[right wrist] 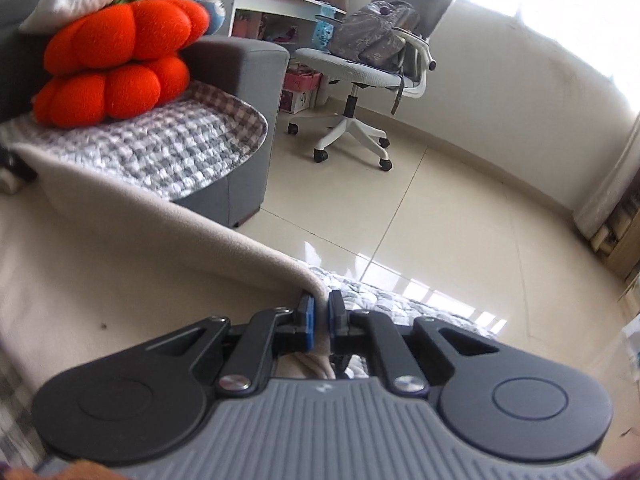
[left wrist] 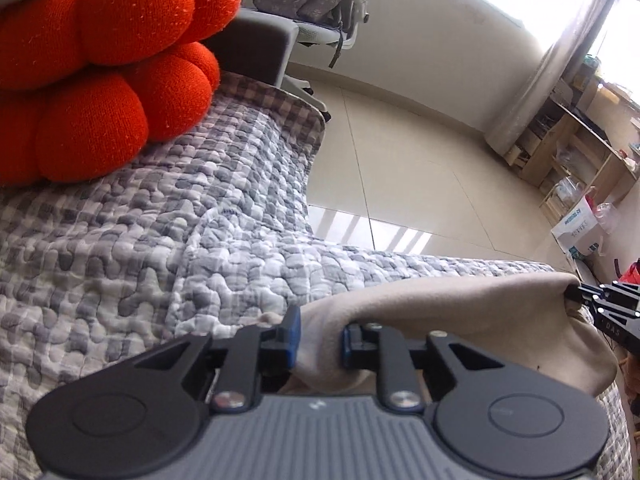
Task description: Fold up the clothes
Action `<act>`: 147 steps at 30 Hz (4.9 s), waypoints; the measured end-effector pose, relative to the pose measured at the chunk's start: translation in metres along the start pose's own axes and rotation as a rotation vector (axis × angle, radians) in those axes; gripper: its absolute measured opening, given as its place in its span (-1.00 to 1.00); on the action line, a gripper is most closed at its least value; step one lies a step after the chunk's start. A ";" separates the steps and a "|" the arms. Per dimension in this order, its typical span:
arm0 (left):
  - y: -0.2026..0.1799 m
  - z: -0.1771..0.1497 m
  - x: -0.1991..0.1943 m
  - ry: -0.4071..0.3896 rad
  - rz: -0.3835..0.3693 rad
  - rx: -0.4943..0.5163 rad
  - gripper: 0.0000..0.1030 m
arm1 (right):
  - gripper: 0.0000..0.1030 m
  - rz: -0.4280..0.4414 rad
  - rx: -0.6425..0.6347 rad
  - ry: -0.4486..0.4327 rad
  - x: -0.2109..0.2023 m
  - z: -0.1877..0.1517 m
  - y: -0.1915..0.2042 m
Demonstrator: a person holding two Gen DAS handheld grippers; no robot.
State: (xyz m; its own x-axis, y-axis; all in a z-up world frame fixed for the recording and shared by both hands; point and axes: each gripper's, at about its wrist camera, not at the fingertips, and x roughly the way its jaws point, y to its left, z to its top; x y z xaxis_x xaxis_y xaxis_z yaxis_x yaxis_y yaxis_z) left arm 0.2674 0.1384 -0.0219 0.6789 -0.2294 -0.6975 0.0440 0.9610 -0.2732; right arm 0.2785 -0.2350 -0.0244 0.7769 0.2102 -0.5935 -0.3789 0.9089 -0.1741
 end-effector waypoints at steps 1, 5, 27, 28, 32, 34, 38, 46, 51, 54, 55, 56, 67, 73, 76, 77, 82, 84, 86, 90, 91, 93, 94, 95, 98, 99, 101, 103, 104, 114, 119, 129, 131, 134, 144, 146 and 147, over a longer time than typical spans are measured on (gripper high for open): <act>0.003 0.000 0.000 -0.003 -0.010 -0.022 -0.60 | -0.86 0.000 0.011 -0.001 0.000 0.000 -0.001; 0.017 -0.001 0.000 -0.012 -0.061 -0.114 -0.31 | -0.77 0.008 0.102 -0.013 0.004 -0.001 -0.008; 0.065 0.002 -0.008 -0.093 -0.118 -0.520 0.72 | -0.54 0.025 0.338 -0.066 0.001 -0.008 -0.033; 0.064 0.001 -0.009 -0.092 -0.107 -0.516 0.72 | -0.56 0.019 0.335 -0.068 0.001 -0.009 -0.032; 0.047 0.004 -0.018 -0.108 -0.080 -0.378 0.69 | -0.57 0.028 0.333 -0.066 0.001 -0.008 -0.036; 0.041 0.006 -0.021 -0.121 -0.077 -0.343 0.66 | -0.57 0.074 0.371 -0.074 -0.002 -0.008 -0.045; 0.026 0.004 -0.014 -0.089 -0.087 -0.258 0.61 | -0.53 0.125 0.381 -0.074 -0.004 -0.011 -0.051; 0.024 -0.002 0.001 -0.054 -0.047 -0.232 -0.53 | -0.86 0.125 0.271 -0.095 -0.004 -0.013 -0.038; 0.033 -0.002 -0.008 -0.090 -0.060 -0.291 -0.73 | -0.88 0.113 0.260 -0.124 -0.008 -0.016 -0.040; 0.036 0.000 -0.027 -0.154 -0.107 -0.320 -0.79 | -0.89 0.124 0.275 -0.173 -0.016 -0.018 -0.043; 0.037 0.000 -0.033 -0.174 -0.125 -0.323 -0.79 | -0.89 0.128 0.280 -0.192 -0.020 -0.019 -0.045; 0.036 0.001 -0.040 -0.192 -0.138 -0.321 -0.82 | -0.89 0.136 0.280 -0.204 -0.023 -0.019 -0.046; 0.042 0.001 -0.027 -0.173 -0.062 -0.294 0.60 | -0.30 0.203 0.375 -0.190 -0.022 -0.022 -0.065; 0.029 0.002 -0.001 -0.159 -0.051 -0.253 0.61 | 0.21 0.251 0.469 -0.201 -0.010 -0.024 -0.075; 0.024 -0.002 0.013 -0.140 -0.046 -0.235 0.36 | 0.20 0.240 0.432 -0.151 0.006 -0.026 -0.068; 0.022 -0.003 0.015 -0.131 -0.049 -0.226 -0.14 | -0.12 0.247 0.412 -0.145 0.009 -0.027 -0.065; 0.018 -0.005 0.001 -0.125 -0.032 -0.212 -0.84 | -0.83 0.254 0.285 -0.226 -0.015 -0.023 -0.049; 0.017 -0.005 -0.022 -0.168 -0.045 -0.228 -0.85 | -0.84 0.260 0.248 -0.273 -0.035 -0.021 -0.048; 0.013 -0.007 -0.050 -0.212 -0.065 -0.225 -0.86 | -0.85 0.282 0.241 -0.319 -0.058 -0.023 -0.055; 0.007 -0.020 -0.104 -0.287 -0.117 -0.256 -0.86 | -0.85 0.335 0.256 -0.412 -0.100 -0.026 -0.073; 0.005 -0.022 -0.116 -0.303 -0.127 -0.261 -0.86 | -0.85 0.354 0.267 -0.432 -0.108 -0.026 -0.078; 0.002 -0.024 -0.134 -0.342 -0.157 -0.269 -0.86 | -0.86 0.378 0.291 -0.457 -0.115 -0.026 -0.084; 0.001 -0.024 -0.142 -0.362 -0.174 -0.273 -0.86 | -0.86 0.386 0.304 -0.463 -0.115 -0.024 -0.086; 0.001 -0.022 -0.144 -0.377 -0.185 -0.279 -0.86 | -0.86 0.393 0.317 -0.469 -0.115 -0.023 -0.088; 0.004 -0.011 -0.115 -0.321 -0.172 -0.301 -0.85 | -0.86 0.355 0.356 -0.360 -0.082 -0.020 -0.082; 0.008 -0.008 -0.098 -0.278 -0.158 -0.318 -0.85 | -0.86 0.331 0.362 -0.301 -0.066 -0.020 -0.078; 0.022 -0.005 -0.055 -0.197 -0.121 -0.379 -0.84 | -0.86 0.277 0.380 -0.194 -0.035 -0.022 -0.070; 0.036 -0.006 -0.016 -0.126 -0.068 -0.437 -0.84 | -0.85 0.220 0.378 -0.134 -0.011 -0.023 -0.061; 0.042 -0.008 -0.007 -0.119 -0.059 -0.455 -0.84 | -0.85 0.206 0.376 -0.131 -0.006 -0.022 -0.057; 0.075 -0.010 0.010 -0.139 -0.035 -0.548 0.06 | -0.58 0.109 0.357 -0.076 0.021 -0.019 -0.043; 0.077 -0.010 -0.013 -0.200 -0.058 -0.527 0.09 | -0.37 0.105 0.405 -0.125 0.005 -0.020 -0.054; 0.028 -0.011 0.010 -0.184 0.011 -0.305 -0.38 | -0.37 0.022 0.287 -0.167 -0.030 -0.010 -0.017; 0.026 -0.011 0.018 -0.134 0.043 -0.284 -0.74 | -0.38 0.027 0.212 -0.155 -0.028 -0.009 -0.001; 0.029 -0.015 0.007 -0.159 0.041 -0.275 -0.80 | -0.55 0.001 0.189 -0.058 -0.003 -0.017 0.010; 0.078 -0.020 -0.069 -0.249 -0.050 -0.540 0.23 | -0.38 -0.061 0.136 -0.033 -0.001 -0.012 0.041; 0.077 -0.029 -0.101 -0.276 -0.007 -0.556 0.39 | -0.37 -0.039 0.160 -0.063 -0.009 -0.006 0.048; 0.076 -0.036 -0.114 -0.276 0.017 -0.580 0.43 | -0.37 -0.027 0.173 -0.078 -0.014 -0.003 0.052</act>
State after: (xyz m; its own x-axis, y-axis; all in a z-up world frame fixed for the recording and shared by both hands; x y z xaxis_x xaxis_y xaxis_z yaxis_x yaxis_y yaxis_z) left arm 0.1669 0.2316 0.0126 0.8428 -0.0922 -0.5302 -0.3199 0.7065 -0.6313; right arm 0.2465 -0.1923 -0.0277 0.8252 0.2057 -0.5261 -0.2704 0.9616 -0.0480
